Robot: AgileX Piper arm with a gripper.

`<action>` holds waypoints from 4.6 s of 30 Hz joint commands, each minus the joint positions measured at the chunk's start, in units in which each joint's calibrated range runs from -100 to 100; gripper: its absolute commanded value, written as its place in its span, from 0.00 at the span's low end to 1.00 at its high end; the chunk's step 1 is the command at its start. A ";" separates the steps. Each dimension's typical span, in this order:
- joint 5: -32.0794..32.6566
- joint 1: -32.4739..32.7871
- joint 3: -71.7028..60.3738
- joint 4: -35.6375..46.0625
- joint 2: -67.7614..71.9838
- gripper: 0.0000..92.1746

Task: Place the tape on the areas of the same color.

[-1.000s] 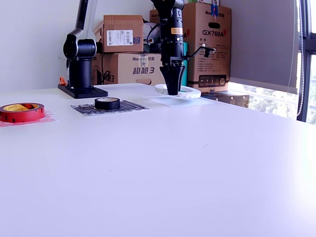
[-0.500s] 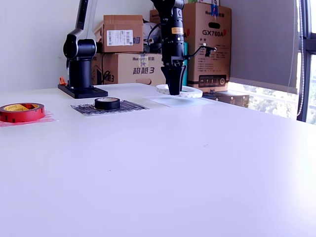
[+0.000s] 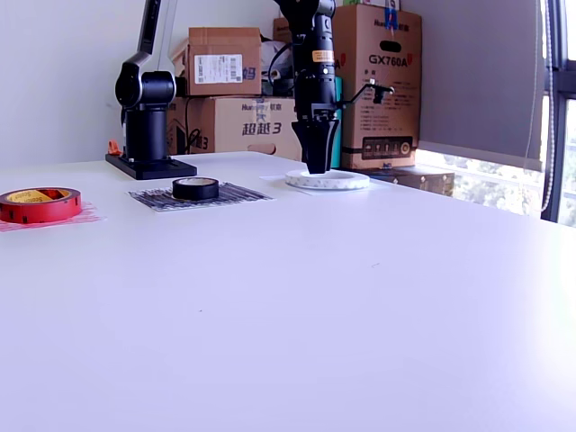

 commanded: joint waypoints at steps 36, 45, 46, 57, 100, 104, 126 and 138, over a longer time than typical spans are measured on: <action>-0.15 -11.45 -4.13 -1.61 -26.57 0.50; -11.53 -15.55 17.13 -18.58 -56.97 0.19; -12.02 -15.95 20.22 -21.55 -60.71 0.14; -16.85 -15.16 43.12 -32.75 -96.73 0.00; -20.54 -12.55 68.75 -43.95 -127.22 0.00; -20.46 -12.71 68.75 -39.62 -127.22 0.00; -20.38 -12.55 68.75 -37.08 -127.22 0.00; -20.38 -12.55 68.75 -37.08 -127.22 0.00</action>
